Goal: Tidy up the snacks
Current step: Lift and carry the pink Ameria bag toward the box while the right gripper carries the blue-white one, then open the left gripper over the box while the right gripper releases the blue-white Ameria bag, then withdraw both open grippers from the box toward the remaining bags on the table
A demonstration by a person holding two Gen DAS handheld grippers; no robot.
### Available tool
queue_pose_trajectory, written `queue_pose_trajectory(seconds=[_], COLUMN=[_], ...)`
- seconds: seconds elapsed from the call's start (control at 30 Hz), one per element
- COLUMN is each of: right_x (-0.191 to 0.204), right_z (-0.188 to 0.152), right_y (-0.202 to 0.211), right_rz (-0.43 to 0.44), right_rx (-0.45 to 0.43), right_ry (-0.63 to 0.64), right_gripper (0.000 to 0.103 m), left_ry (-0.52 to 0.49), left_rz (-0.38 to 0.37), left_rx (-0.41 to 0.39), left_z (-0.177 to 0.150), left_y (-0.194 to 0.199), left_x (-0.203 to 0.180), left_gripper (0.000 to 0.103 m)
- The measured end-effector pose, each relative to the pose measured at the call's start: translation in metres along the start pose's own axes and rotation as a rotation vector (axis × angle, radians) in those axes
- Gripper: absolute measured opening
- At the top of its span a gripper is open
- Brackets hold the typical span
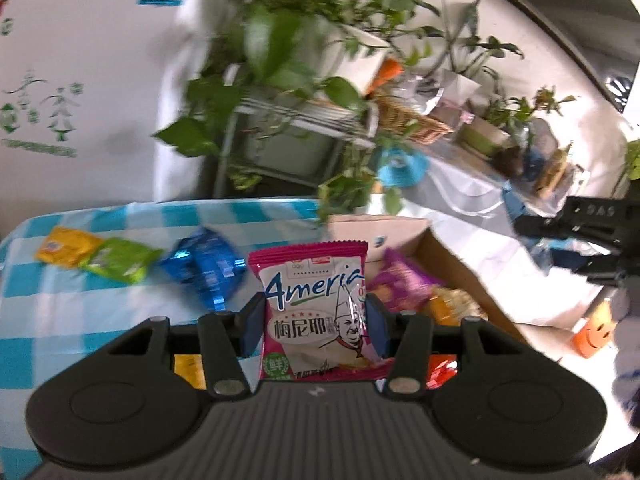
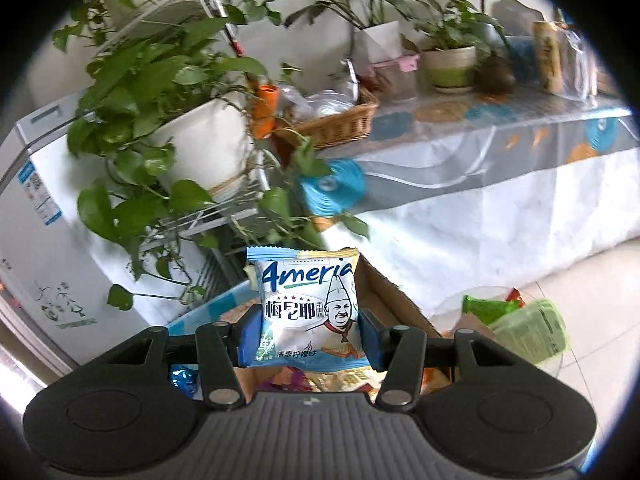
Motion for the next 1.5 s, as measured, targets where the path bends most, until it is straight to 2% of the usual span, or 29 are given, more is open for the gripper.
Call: queue_pose_trajectory(seconds=[0.23, 0.4, 0.7, 0.77, 0.83, 0.87, 0.9, 1.0, 1.27, 1.5], right_x=[-0.012, -0.021, -0.036, -0.039, -0.039, -0.039, -0.038, -0.038, -0.029, -0.016], right_z=[-0.003, -0.009, -0.017, -0.017, -0.016, -0.016, -0.015, -0.014, -0.015, -0.015], right_y=[0.008, 0.009, 0.012, 0.012, 0.013, 0.014, 0.014, 0.015, 0.012, 0.005], right_rz=[-0.017, -0.019, -0.045, -0.054, -0.055, -0.050, -0.049, -0.046, -0.023, 0.000], right_rx=[0.008, 0.046, 0.093, 0.093, 0.086, 0.082, 0.078, 0.071, 0.075, 0.087], right_ry=[-0.047, -0.069, -0.100, -0.114, -0.130, -0.134, -0.133, -0.138, -0.131, -0.101], right_gripper=[0.057, 0.057, 0.058, 0.060, 0.064, 0.068, 0.069, 0.074, 0.076, 0.076], left_ry=[-0.021, -0.025, -0.042, -0.036, -0.039, -0.041, -0.041, -0.036, -0.033, -0.013], left_rz=[-0.064, -0.096, -0.115, -0.120, -0.136, -0.136, -0.128, -0.126, -0.072, -0.022], left_rx=[0.018, 0.040, 0.091, 0.095, 0.091, 0.086, 0.081, 0.071, 0.054, 0.071], left_z=[0.010, 0.012, 0.011, 0.012, 0.015, 0.016, 0.018, 0.024, 0.031, 0.031], left_y=[-0.022, -0.036, -0.062, -0.064, -0.064, -0.062, -0.060, -0.056, -0.047, -0.041], left_x=[-0.045, -0.068, -0.097, -0.100, -0.105, -0.106, -0.106, -0.101, -0.077, -0.039], left_gripper=[0.051, 0.051, 0.052, 0.056, 0.075, 0.080, 0.083, 0.084, 0.085, 0.086])
Point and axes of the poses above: each gripper's, at about its wrist camera, not at the fingertips, and y roughly against the way its jaws point, x to its left, z to its top, the point moved 5 cm from there along -y, roughly the way its jaws point, and after that the axes turned 6 degrees about z, right-handed, at the moved point
